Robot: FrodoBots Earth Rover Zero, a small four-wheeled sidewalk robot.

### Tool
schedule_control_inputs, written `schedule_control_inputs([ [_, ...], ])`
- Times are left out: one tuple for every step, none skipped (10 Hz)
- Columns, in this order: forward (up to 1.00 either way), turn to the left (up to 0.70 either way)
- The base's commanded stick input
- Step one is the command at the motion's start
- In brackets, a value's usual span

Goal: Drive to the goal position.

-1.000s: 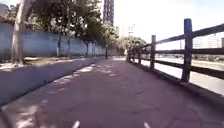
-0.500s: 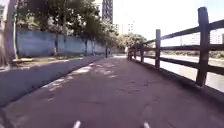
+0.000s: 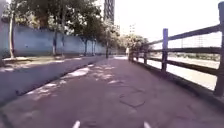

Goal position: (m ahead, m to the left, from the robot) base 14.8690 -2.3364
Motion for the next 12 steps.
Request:
schedule_control_inputs([
  [0.85,0.0],
  [0.85,0.0],
  [0.85,0.0],
  [0.85,0.0],
  [0.85,0.0],
  [0.85,0.0],
  [0.85,0.0],
  [0.85,-0.01],
  [0.85,-0.13],
  [0.85,-0.31],
  [0.85,-0.34],
  [0.85,-0.17],
])
